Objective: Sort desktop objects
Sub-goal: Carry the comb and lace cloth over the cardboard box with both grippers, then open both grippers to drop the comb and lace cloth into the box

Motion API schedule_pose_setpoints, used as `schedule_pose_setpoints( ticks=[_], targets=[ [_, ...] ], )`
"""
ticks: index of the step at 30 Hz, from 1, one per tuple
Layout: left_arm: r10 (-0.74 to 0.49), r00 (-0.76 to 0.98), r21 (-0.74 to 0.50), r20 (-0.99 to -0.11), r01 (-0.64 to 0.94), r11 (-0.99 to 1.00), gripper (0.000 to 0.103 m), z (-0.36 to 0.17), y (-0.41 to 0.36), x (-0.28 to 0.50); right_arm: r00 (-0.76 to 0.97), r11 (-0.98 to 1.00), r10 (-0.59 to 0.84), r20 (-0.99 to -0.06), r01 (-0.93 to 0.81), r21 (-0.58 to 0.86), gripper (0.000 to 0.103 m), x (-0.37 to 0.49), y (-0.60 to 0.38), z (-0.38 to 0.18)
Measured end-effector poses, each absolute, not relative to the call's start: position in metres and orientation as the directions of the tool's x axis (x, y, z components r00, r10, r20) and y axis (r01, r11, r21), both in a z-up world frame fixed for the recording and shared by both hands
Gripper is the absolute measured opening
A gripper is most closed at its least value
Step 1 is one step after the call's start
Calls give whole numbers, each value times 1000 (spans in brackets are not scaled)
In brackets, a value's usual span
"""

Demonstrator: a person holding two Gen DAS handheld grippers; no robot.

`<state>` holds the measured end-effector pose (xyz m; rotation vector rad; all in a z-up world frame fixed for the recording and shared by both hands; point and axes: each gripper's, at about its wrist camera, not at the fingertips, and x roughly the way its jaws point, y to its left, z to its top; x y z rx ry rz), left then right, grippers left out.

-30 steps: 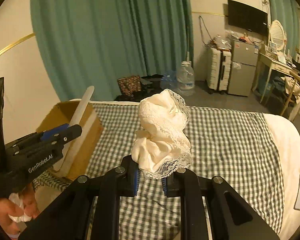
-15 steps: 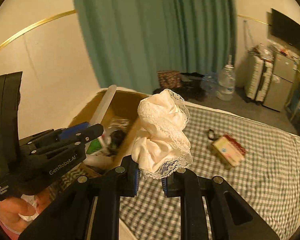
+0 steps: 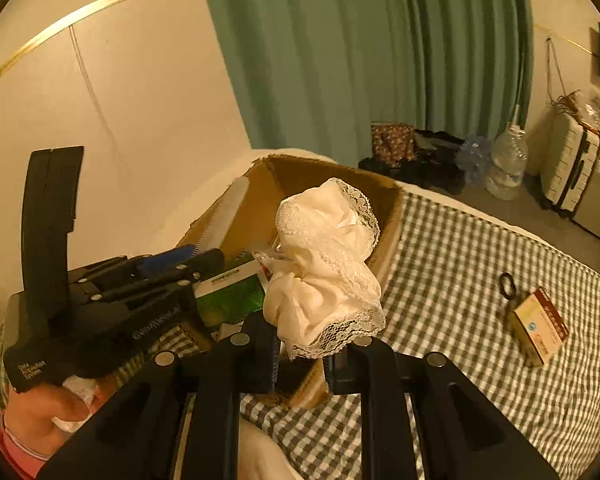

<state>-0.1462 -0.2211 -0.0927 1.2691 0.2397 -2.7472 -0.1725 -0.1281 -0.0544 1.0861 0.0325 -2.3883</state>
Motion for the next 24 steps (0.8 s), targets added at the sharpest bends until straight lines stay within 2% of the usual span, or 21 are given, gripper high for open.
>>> schedule_pose_setpoints(
  ticks=[4,6,7,8,11,12,15,16,21,24],
  targets=[
    [-40,-624,-89,-781,175,-981,31,-104,-225,-153,-525,-863,-446,-725,467,192,16,-188,-137,-67],
    [-47,-612,-91,-789,192,-977,56,-108,-232,-155,-514,-860,-453,-729,468,205,17,-196,-141,-73],
    [-62,-604,-81,-795,207,-975,77,-110,-233,-156,-510,-859,-455,-730,468,208,18,-199,-143,-75],
    [-82,-602,-69,-794,223,-972,81,-111,-236,-156,-509,-859,-456,-730,467,211,18,-202,-145,-77],
    [-94,-596,-73,-798,249,-966,81,-112,-245,-155,-518,-848,-485,-705,475,234,20,-207,-149,-77],
    [-102,-590,-70,-801,261,-963,81,-113,-247,-155,-515,-843,-493,-701,482,239,25,-209,-151,-76],
    [-112,-577,-69,-809,282,-957,82,-117,-254,-154,-546,-849,-494,-676,469,242,58,-214,-149,-74],
    [-115,-574,-66,-811,285,-956,82,-118,-254,-153,-555,-848,-502,-663,466,252,62,-214,-148,-72],
    [-127,-568,-39,-813,270,-962,82,-116,-246,-152,-572,-855,-487,-660,467,226,69,-210,-147,-66],
    [-118,-578,-40,-808,253,-967,82,-110,-237,-148,-588,-858,-482,-649,466,216,69,-205,-139,-62]
  ],
)
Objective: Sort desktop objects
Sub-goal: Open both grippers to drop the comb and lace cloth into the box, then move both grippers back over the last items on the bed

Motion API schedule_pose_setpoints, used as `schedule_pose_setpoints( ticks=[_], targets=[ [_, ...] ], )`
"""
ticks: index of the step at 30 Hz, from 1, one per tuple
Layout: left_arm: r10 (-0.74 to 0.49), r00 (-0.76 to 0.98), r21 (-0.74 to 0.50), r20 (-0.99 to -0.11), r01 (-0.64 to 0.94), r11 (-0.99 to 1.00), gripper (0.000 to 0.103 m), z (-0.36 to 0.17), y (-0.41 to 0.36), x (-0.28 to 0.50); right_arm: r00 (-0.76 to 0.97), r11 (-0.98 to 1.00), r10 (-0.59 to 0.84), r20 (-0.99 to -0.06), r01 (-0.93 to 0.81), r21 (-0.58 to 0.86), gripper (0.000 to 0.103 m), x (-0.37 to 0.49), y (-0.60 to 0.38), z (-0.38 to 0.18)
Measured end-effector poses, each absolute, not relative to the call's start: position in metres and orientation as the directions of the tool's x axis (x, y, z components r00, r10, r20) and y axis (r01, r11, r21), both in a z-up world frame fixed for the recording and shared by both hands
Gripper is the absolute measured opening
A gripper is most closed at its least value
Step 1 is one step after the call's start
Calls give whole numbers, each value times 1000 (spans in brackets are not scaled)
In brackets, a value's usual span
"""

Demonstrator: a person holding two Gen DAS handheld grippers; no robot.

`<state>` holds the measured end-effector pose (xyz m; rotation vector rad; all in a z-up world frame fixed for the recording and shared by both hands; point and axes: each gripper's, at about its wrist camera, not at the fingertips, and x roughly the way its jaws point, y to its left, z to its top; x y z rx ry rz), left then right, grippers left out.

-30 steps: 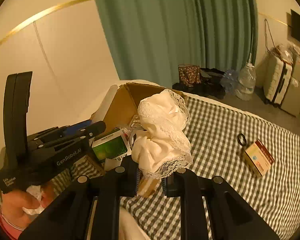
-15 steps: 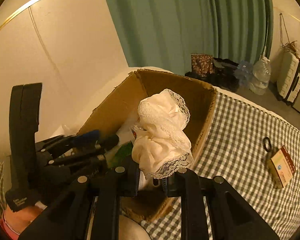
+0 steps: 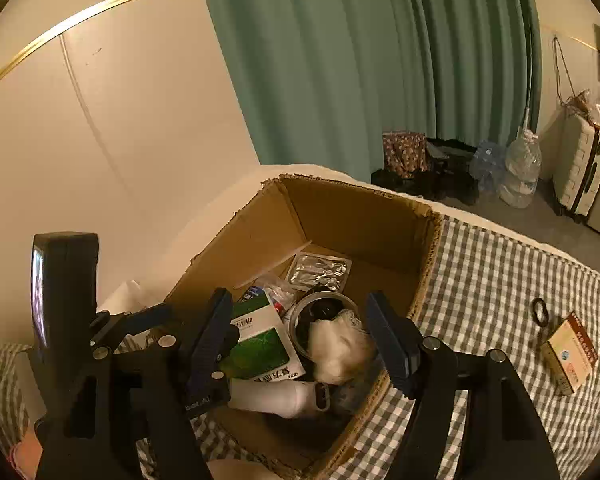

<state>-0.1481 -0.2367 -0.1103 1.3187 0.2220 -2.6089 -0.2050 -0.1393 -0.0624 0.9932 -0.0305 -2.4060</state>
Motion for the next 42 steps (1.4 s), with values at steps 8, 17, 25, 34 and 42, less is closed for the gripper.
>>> schedule_pose_setpoints(
  ticks=[8,17,25,34,42],
  targets=[
    [-76,-639,-49,-765,176,-983,92,-84,-183,-130,-626,-887,-444,-641,407,217,69,-180,-91,-51],
    [-6,-660,3,-752,5,-1000,101,-81,-73,-121,-711,-962,-263,-652,245,120,84,-154,22,-58],
    [-10,-614,71,-789,-75,-995,103,-115,2,-138,-692,-991,-121,-712,129,43,92,-146,110,-102],
    [-31,-524,83,-851,-77,-994,103,-170,26,-176,-666,-995,-81,-741,103,16,95,-175,155,-158],
    [-61,-477,97,-877,-50,-994,103,-210,39,-223,-623,-973,-27,-782,195,-122,95,-240,155,-209]
  ],
)
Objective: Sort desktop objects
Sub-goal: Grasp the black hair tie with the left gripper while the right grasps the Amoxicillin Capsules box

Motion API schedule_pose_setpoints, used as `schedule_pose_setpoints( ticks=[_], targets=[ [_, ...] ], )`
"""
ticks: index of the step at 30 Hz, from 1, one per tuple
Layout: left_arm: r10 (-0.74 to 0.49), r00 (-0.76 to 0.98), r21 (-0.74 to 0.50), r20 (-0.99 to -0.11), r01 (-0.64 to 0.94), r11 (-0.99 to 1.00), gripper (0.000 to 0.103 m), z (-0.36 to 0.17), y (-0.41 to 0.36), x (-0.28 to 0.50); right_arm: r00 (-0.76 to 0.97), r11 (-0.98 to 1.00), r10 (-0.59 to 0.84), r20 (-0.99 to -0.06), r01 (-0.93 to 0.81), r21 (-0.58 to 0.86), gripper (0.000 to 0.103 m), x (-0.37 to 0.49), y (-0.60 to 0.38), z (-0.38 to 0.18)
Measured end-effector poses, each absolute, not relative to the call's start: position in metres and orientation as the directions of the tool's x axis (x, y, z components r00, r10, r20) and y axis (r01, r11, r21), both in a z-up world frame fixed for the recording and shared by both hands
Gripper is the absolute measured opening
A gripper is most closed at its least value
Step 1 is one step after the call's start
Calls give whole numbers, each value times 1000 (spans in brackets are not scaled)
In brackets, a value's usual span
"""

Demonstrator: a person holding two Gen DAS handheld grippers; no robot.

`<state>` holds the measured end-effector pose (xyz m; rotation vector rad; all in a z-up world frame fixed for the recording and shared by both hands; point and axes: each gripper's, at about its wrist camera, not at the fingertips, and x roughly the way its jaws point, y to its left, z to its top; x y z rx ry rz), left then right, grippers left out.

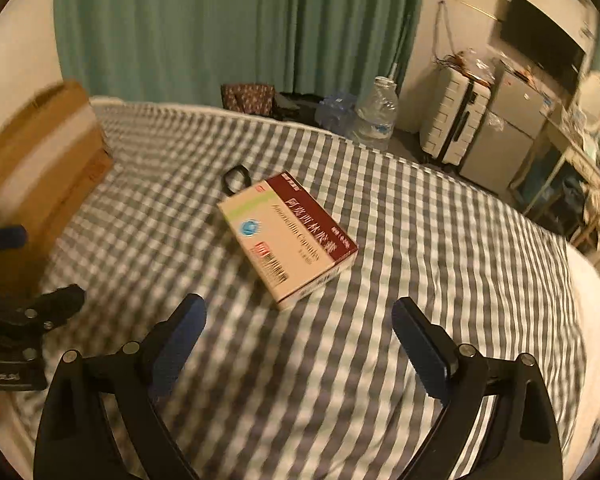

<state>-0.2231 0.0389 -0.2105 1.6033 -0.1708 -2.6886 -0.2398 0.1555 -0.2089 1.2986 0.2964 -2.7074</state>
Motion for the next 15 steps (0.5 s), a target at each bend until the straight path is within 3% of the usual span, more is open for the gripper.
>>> schedule_pose_setpoints(
  ticks=[10,15],
  targets=[
    [-42,-446,65,-894,-37,-997,103,-243,41,-296,-586,-890,-34,-809,386,-242,95,-305,143,-251],
    [-31,-447,62,-894,-55,-997,103,-250,45,-319,-525,-915,-115,-844,387,-116,95,-328,152,-267]
  ],
)
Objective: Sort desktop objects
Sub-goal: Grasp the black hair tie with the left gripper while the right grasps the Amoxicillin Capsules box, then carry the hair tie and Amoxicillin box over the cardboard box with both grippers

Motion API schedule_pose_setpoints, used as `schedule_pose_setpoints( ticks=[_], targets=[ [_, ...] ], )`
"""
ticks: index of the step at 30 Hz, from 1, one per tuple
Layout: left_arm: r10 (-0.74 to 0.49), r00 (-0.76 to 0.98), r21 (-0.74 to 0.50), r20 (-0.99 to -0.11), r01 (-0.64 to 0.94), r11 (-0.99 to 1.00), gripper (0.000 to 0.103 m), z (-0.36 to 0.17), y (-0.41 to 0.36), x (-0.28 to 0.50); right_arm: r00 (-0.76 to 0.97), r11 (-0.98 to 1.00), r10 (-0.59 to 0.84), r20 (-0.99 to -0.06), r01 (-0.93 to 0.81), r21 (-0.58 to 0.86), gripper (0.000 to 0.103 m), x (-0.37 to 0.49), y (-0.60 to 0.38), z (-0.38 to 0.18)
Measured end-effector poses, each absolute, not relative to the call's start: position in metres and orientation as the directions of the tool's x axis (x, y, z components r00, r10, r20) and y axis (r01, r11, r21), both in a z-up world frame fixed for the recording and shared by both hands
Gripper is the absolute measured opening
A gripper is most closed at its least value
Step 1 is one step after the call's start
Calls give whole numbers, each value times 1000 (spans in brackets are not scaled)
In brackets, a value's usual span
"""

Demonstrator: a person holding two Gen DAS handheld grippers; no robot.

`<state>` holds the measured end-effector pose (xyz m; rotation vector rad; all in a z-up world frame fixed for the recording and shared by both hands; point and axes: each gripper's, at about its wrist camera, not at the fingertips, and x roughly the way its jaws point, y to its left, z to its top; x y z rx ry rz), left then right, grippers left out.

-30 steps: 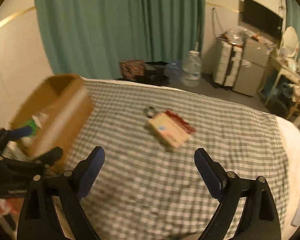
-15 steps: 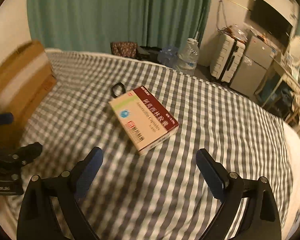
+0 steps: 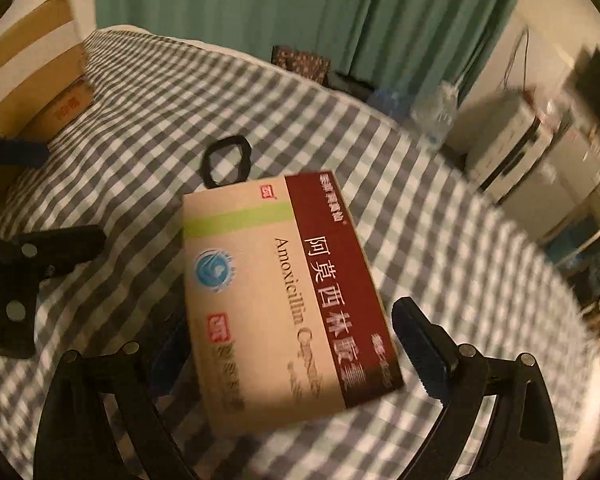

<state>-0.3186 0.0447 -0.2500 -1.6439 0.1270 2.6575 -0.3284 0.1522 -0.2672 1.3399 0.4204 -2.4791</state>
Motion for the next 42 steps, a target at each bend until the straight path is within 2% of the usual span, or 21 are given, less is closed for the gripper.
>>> schedule_pose_setpoints(
  ticks=[2,3,7,10,13,14,15,16,17,19,22,34,42],
  targets=[
    [-18,-451,44,-893,-48,-998,103,-251,46,-325,-527,-932,-162,-834,359,-46,92,-329,163,-266],
    [-2,-450,26,-893,-47,-999,103,-250,47,-329,-535,-941,-160,-830,337,-36,81,-328,167,-264],
    [41,-469,-16,-882,-58,-998,103,-248,63,-345,-572,-987,-85,-816,160,-10,79,-328,198,-255],
    [59,-504,-24,-862,-75,-997,103,-247,80,-358,-591,-998,25,-806,37,-58,79,-322,221,-252],
    [59,-541,-28,-839,-67,-997,102,-248,90,-374,-590,-999,29,-807,-39,-8,79,-316,244,-252],
    [55,-556,-29,-829,-56,-998,96,-248,91,-379,-586,-998,17,-810,-57,20,79,-315,251,-252],
    [50,-564,-30,-824,-45,-999,85,-249,91,-384,-584,-997,16,-812,-68,30,79,-315,256,-252],
    [48,-559,-32,-828,-39,-999,42,-252,92,-392,-580,-997,16,-815,-73,33,79,-314,260,-253],
    [66,-531,-48,-845,-47,-998,24,-258,92,-399,-581,-996,25,-813,-84,29,78,-314,265,-251],
    [92,-519,-73,-850,-59,-996,22,-260,93,-405,-585,-995,17,-811,-90,45,78,-312,273,-249],
    [105,-511,-70,-853,-87,-994,6,-258,90,-405,-594,-994,11,-804,-96,58,78,-307,281,-244],
    [134,-532,-93,-836,-103,-990,4,-222,63,-334,-641,-995,-6,-768,-70,66,77,-287,267,-208],
    [154,-574,-90,-804,-139,-986,4,-167,40,-277,-673,-998,-19,-739,-37,60,77,-241,234,-167]
  ],
)
